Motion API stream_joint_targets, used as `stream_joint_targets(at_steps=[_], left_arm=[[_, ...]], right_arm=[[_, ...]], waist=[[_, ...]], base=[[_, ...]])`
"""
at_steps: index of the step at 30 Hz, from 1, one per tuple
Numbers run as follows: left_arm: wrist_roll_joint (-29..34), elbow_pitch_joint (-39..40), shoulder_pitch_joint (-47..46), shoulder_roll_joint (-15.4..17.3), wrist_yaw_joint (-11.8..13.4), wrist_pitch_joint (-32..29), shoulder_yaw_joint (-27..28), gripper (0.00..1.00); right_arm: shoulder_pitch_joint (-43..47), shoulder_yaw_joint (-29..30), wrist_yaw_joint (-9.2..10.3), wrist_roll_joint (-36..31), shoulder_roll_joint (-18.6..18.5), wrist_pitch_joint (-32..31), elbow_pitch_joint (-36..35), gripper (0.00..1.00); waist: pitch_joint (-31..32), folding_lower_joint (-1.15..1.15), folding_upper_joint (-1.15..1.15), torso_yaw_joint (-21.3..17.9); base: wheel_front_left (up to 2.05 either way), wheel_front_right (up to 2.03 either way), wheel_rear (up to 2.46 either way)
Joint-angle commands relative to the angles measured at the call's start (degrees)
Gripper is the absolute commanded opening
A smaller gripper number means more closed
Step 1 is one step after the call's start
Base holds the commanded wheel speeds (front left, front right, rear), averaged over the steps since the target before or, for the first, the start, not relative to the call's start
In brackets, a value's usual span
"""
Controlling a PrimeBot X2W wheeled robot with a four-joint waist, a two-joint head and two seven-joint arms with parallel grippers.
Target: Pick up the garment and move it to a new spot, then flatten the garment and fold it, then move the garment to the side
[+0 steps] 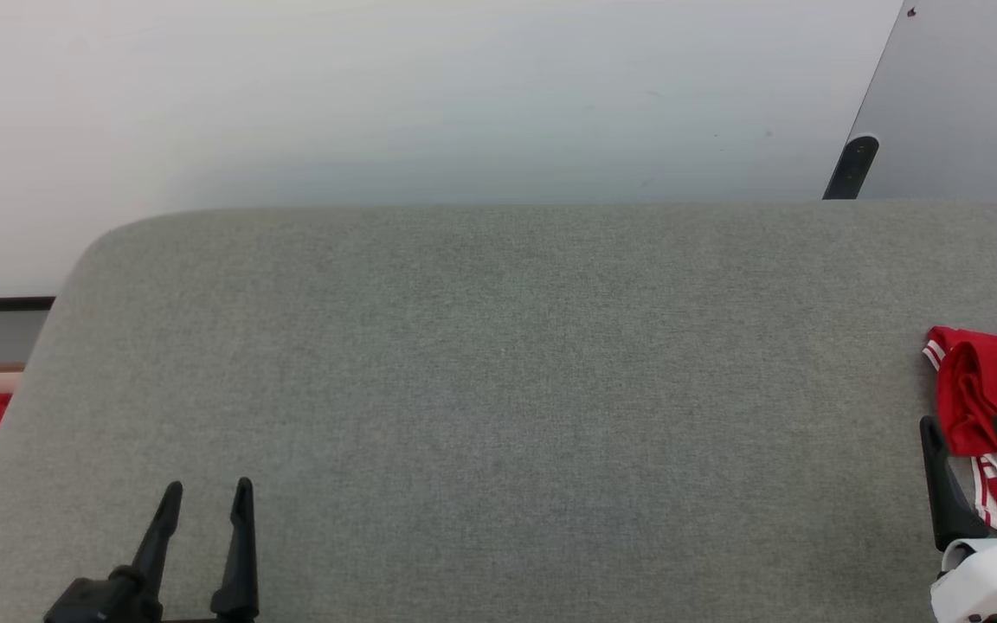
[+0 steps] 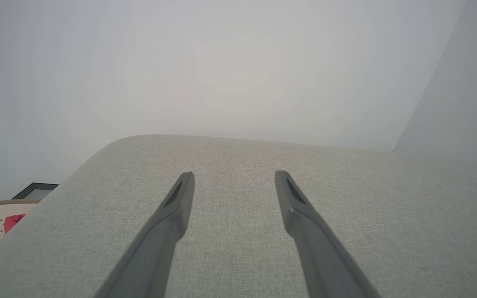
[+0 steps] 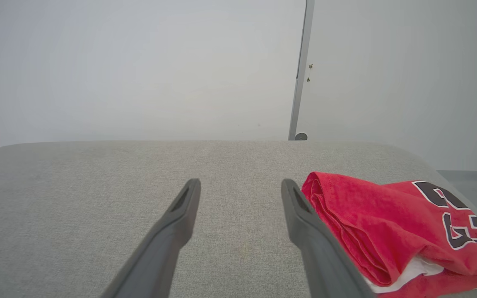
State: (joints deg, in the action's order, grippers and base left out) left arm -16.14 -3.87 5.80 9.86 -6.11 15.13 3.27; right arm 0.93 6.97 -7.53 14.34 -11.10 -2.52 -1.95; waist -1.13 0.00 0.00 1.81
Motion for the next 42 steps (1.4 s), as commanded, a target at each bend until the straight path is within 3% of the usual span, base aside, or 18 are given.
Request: stream_joint_targets(at_steps=[1,35,36,42], left_arm=[[0.10,0.24,0.15,0.18,0.06,-0.04,-0.05,1.00],[-1.20,0.28,-0.72,1.69,0.87,-0.56,-1.05,1.00],[-1.00,0.08,-0.22,1.49,0.59,-0.51,-1.04,0.00],[-2.17,-2.78,0.41,0.13,0.54,-0.97,-1.33,0.00]], right_arm=[[1.03,0.08,0.09,0.09,0.23,0.30,-0.23,1.00],[0.82,-1.46,0.09,0.07,1.30,3.13,0.83,1.00],[0.57,-1.52,0.00,-0.24,1.33,2.80,0.79,0.00],[1.16,-1.73,0.00,0.97,2.45,2.32,3.81,0.00]], waist=[[0.10,0.00,0.00,-0.10],[0.25,0.00,0.00,-1.03],[0.25,0.00,0.00,-1.04],[0.25,0.00,0.00,-1.07]], base=[[0.00,0.00,0.00],[0.00,0.00,0.00],[0.00,0.00,0.00],[0.00,0.00,0.00]])
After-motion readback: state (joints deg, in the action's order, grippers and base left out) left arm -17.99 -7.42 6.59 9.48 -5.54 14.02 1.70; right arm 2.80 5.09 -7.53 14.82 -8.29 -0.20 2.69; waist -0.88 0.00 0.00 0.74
